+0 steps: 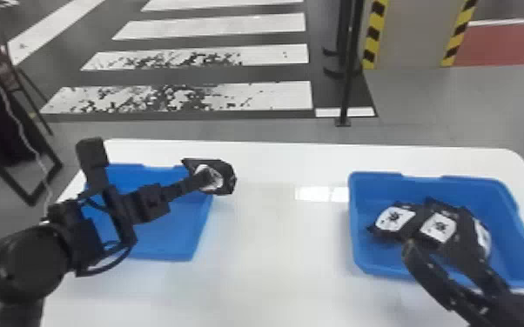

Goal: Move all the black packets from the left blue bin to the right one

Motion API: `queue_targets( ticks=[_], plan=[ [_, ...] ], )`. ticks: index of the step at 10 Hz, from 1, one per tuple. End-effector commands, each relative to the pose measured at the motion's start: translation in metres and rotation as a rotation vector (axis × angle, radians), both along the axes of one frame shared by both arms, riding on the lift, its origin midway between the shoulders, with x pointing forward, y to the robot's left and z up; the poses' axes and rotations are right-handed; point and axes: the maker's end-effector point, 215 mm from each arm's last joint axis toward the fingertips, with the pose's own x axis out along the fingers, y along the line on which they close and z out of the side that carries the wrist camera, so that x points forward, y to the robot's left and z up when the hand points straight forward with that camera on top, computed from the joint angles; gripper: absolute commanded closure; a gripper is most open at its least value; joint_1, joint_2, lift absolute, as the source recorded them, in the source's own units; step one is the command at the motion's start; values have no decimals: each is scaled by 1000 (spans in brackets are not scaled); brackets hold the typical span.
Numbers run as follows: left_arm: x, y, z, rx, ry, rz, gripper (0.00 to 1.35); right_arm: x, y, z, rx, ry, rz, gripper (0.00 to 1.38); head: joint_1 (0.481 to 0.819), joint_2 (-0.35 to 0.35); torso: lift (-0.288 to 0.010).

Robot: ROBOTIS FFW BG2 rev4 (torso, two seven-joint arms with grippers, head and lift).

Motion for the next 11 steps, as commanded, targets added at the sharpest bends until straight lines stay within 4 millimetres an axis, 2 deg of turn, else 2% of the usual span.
queue_targets(
  ticks=[1,3,4,7,10,11],
  plan=[
    [-12,-57,2,-66,-4,-116,1202,10,19,12,7,-27,52,209,695,83,-150],
    [-38,-122,5,-123,5,-262,1202,18,36,23,9,-47,103,211,695,31,-150],
    [-50,-152,14,-139,-7,-329,1202,20,47,28,10,-58,131,211,695,-7,-150],
    [-79,-214,36,-207,-23,-463,1202,30,63,38,7,-83,181,209,695,-75,-150],
    [-84,-231,47,-230,-44,-497,1202,32,70,36,10,-77,196,211,695,-127,-150],
    [-84,-233,50,-231,-50,-502,1202,32,71,30,8,-66,196,295,695,-130,-150]
  ],
)
